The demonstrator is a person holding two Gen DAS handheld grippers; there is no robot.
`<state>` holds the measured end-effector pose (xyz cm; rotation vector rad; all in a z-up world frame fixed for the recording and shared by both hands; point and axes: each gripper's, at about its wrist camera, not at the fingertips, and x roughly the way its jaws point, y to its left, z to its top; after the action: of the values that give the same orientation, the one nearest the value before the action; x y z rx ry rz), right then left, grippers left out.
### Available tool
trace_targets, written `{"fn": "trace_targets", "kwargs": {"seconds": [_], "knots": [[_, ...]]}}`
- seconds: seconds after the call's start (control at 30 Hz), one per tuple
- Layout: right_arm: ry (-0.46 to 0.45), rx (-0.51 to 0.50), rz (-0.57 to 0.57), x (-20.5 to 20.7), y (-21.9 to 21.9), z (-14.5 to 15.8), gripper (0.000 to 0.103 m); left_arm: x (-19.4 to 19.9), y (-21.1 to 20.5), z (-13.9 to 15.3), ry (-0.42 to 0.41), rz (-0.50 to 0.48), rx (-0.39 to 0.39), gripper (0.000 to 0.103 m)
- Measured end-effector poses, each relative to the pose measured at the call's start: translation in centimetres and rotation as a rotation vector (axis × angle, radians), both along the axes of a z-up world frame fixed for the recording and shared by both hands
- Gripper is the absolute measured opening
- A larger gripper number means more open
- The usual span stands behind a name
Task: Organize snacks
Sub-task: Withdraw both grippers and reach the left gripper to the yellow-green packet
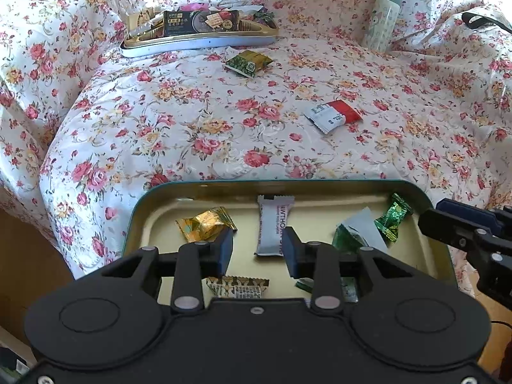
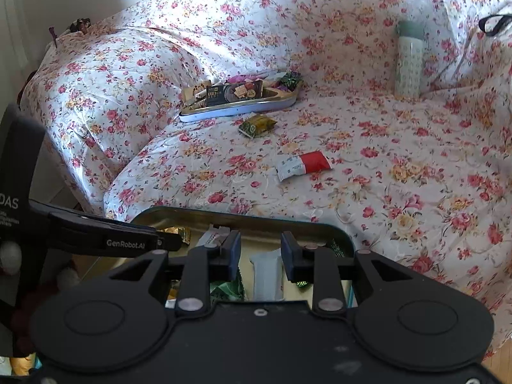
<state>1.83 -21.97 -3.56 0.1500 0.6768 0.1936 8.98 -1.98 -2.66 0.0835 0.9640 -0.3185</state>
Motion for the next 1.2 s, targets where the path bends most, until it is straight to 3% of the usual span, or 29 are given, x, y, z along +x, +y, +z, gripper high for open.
{"fn": "trace_targets", "kwargs": {"seconds": [0.1, 0.43, 0.53, 0.77, 1.2], "knots": [[0.005, -0.006, -0.007, 0.7, -0.2, -0.2, 0.031, 0.4, 0.0, 0.2, -0.025, -0.01, 0.01, 0.05], [-0.031, -0.05, -0.016, 3.7, -0.7, 0.1, 0.036, 3.0, -0.2, 1.4, -0.137, -0.043, 0.038, 0.052], [-0.038, -0.056, -0.023, 4.9, -0.8, 0.3, 0.037, 4.7, -0.4, 1.6, -0.177, -0.055, 0.052, 0.058], [-0.026, -0.019, -0.052, 8.1, -1.2, 0.4, 0.039, 9.5, -1.5, 1.5, -0.269, -0.07, 0.079, 0.058], [0.083, 0.024, -0.131, 13.2, -1.3, -0.5, 0.041, 18.2, -3.4, -1.0, -0.349, -0.159, -0.002, 0.063]]}}
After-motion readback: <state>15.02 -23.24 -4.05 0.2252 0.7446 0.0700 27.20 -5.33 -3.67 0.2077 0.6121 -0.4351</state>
